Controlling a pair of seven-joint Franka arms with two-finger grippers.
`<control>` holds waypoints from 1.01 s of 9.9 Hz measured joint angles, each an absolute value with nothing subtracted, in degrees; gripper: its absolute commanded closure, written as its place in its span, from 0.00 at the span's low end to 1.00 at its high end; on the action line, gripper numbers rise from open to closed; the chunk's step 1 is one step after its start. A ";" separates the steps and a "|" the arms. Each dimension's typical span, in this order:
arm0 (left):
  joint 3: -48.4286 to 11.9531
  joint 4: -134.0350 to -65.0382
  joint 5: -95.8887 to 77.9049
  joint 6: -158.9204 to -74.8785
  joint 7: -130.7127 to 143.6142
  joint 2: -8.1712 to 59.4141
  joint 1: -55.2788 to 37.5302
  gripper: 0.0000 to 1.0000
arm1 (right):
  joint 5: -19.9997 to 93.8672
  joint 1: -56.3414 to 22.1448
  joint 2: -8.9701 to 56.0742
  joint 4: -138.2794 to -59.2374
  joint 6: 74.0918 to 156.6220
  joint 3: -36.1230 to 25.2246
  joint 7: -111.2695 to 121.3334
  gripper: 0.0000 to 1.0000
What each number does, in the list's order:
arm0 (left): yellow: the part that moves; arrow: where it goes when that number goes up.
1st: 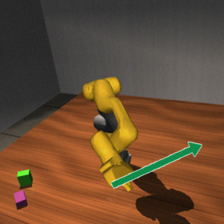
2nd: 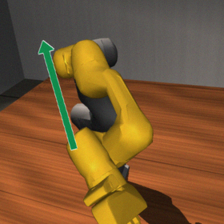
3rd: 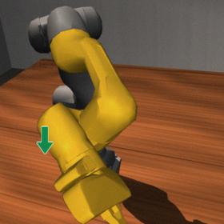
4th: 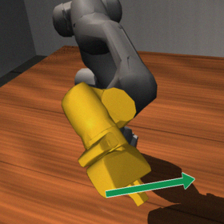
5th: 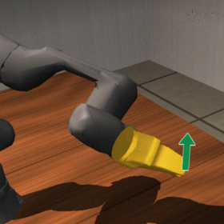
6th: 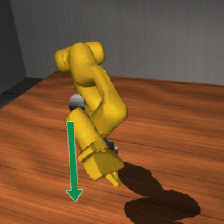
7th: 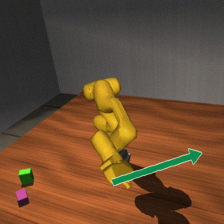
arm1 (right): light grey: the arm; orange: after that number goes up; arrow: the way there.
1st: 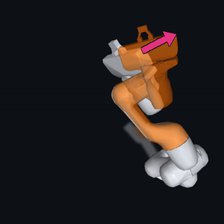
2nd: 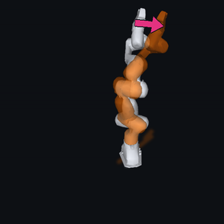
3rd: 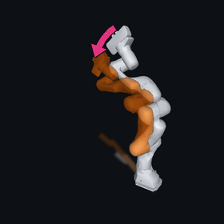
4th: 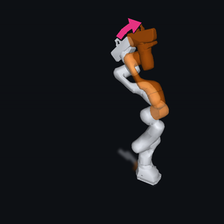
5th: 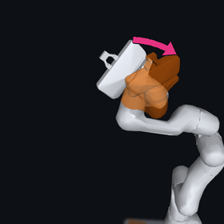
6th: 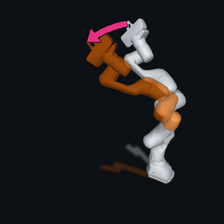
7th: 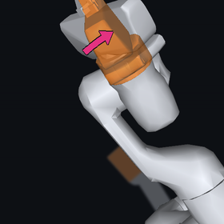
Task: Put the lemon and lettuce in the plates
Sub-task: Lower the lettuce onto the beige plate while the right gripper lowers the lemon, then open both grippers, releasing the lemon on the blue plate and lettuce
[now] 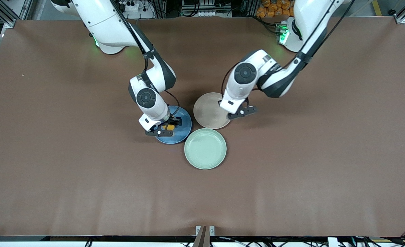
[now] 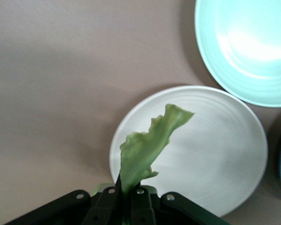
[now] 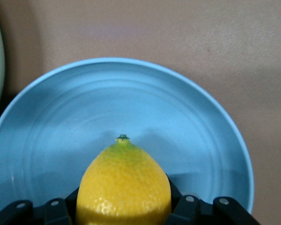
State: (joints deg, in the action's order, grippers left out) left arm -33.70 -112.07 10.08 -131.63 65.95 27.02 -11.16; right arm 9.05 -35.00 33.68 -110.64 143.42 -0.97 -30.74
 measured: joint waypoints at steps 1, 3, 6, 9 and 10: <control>-33.68 -112.20 10.08 -132.74 66.93 27.47 -11.97 1.00 | 9.05 -35.10 33.70 -110.55 143.43 -0.99 -30.85 0.15; -33.67 -112.27 10.08 -133.28 67.35 28.02 -12.86 0.65 | 9.05 -35.17 33.71 -110.47 143.43 -0.98 -30.92 0.00; -33.60 -112.41 16.66 -133.32 71.91 28.92 -15.78 0.00 | 9.05 -35.16 33.72 -109.60 143.23 -1.21 -30.92 0.00; -33.46 -112.41 19.29 -133.37 76.74 29.28 -16.56 0.00 | 9.06 -33.94 33.34 -104.16 135.20 -1.85 -30.92 0.00; -33.29 -112.34 19.31 -133.52 76.74 29.28 -16.18 0.00 | 9.06 -33.16 32.90 -101.64 132.15 -2.25 -30.92 0.00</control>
State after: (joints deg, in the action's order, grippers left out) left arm -33.29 -112.34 19.31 -133.52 76.74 29.28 -16.18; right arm 9.06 -33.16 32.90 -101.64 132.15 -2.25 -30.92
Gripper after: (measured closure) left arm 0.181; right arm 0.000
